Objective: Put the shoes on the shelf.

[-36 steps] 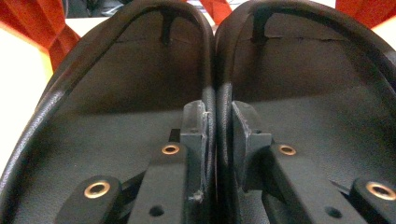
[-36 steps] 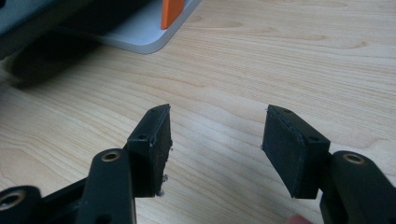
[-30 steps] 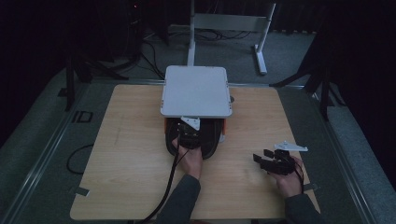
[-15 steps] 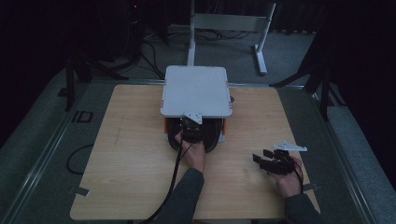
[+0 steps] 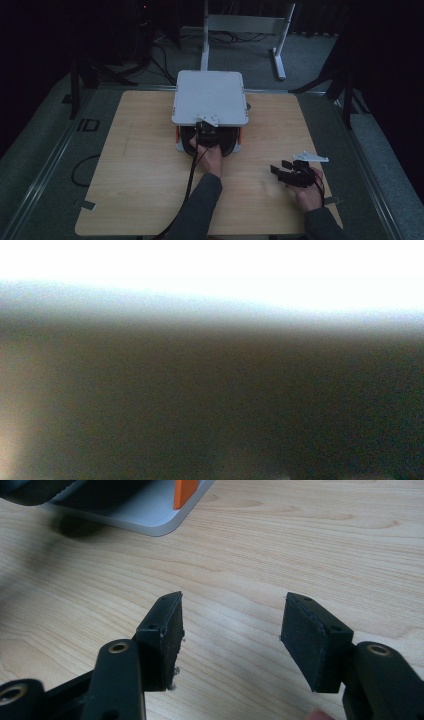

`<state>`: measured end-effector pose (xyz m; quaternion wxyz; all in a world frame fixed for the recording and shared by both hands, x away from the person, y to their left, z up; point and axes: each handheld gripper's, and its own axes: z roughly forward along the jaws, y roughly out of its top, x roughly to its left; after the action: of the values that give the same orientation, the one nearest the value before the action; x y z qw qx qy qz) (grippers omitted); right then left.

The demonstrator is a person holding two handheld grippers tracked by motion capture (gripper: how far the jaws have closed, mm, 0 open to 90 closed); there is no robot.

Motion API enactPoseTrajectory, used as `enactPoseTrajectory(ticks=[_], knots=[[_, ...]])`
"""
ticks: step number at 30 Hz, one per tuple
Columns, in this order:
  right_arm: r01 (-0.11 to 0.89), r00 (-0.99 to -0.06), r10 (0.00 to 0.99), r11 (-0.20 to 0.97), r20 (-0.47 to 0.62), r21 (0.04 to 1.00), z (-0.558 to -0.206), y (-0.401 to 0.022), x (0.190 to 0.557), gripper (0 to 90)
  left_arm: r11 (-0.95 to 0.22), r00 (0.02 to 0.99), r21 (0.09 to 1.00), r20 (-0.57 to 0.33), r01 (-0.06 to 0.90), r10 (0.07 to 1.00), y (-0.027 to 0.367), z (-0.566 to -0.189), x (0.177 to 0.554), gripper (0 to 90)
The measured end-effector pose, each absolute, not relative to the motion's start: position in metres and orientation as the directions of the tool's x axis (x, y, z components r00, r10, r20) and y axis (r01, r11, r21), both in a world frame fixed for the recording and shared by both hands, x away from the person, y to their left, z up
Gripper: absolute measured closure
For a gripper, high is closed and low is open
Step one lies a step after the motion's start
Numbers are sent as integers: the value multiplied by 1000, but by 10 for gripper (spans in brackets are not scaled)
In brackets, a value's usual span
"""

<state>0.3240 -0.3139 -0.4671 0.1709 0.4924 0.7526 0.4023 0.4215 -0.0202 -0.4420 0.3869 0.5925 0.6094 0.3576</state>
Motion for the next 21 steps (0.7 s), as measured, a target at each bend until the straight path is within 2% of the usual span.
enactPoseTrajectory(ticks=[8, 21], knots=[[603, -455, 879, 189, 140, 775, -467, -315, 324, 416, 46, -29, 905, -37, 423, 999, -22, -441, 427, 746], [603, -453, 881, 187, 140, 776, -466, -315, 323, 415, 31, -3, 915, -33, 402, 999, -23, -439, 433, 742]])
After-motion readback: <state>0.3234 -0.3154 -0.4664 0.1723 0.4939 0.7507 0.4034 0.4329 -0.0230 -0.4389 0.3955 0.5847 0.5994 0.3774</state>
